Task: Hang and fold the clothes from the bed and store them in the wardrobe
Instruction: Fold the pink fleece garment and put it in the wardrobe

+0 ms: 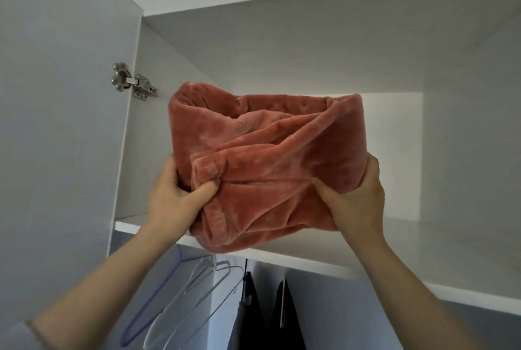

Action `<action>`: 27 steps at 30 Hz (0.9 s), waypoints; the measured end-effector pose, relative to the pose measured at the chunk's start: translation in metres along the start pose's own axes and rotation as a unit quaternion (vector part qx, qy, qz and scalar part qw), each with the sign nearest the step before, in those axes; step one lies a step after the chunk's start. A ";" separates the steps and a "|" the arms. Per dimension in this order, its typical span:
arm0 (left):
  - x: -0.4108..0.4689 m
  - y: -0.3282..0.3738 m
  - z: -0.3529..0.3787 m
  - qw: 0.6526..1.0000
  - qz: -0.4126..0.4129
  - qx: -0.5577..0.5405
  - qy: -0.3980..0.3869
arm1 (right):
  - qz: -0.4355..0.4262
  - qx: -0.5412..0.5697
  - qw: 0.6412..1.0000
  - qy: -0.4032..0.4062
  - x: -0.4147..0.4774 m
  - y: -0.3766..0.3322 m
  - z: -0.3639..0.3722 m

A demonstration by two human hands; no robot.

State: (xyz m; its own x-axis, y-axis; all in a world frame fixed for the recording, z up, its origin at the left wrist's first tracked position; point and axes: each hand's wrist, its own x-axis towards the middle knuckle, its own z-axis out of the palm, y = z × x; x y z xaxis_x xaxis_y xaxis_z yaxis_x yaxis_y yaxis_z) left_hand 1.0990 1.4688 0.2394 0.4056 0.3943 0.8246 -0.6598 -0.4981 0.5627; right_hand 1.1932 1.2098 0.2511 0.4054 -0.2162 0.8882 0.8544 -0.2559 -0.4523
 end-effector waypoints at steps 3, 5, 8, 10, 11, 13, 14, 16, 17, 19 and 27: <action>0.020 -0.011 0.023 0.999 0.014 -0.027 -0.014 | -0.007 -0.036 0.999 0.021 0.016 0.011 -0.001; 0.033 -0.022 0.039 0.998 0.016 -0.048 -0.031 | -0.013 -0.063 0.997 0.034 0.026 0.016 -0.003; 0.051 -0.038 0.060 0.997 0.013 -0.061 -0.050 | -0.013 -0.103 0.993 0.050 0.037 0.024 -0.008; 0.059 -0.050 0.074 0.996 0.005 -0.056 -0.064 | -0.010 -0.133 0.989 0.058 0.042 0.030 -0.009; 0.062 -0.055 0.081 0.996 -0.003 -0.050 -0.075 | -0.007 -0.151 0.987 0.059 0.044 0.033 -0.011; 0.064 -0.064 0.092 0.994 -0.018 -0.029 -0.100 | 0.002 -0.186 0.981 0.049 0.048 0.038 -0.014; 0.066 -0.067 0.096 0.993 -0.032 -0.017 -0.110 | 0.007 -0.202 0.979 0.038 0.050 0.041 -0.017; 0.071 -0.070 0.103 0.989 -0.071 0.004 -0.130 | 0.023 -0.239 0.971 0.001 0.059 0.044 -0.022; 0.074 -0.070 0.106 0.985 -0.094 0.007 -0.144 | 0.033 -0.260 0.965 -0.019 0.064 0.045 -0.024; 0.081 -0.068 0.114 0.973 -0.147 -0.012 -0.177 | 0.054 -0.300 0.951 -0.054 0.077 0.048 -0.025; 0.107 -0.059 0.143 0.896 -0.304 -0.114 -0.304 | 0.140 -0.353 0.914 -0.144 0.095 0.069 -0.026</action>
State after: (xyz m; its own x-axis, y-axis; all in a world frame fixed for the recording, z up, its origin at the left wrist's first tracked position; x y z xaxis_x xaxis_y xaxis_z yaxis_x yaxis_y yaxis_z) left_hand 1.2715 1.4304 0.3026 0.9576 0.0104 0.2879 -0.2839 -0.1362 0.9491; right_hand 1.2823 1.1473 0.3021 0.7308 -0.1357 0.6690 0.3232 -0.7945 -0.5142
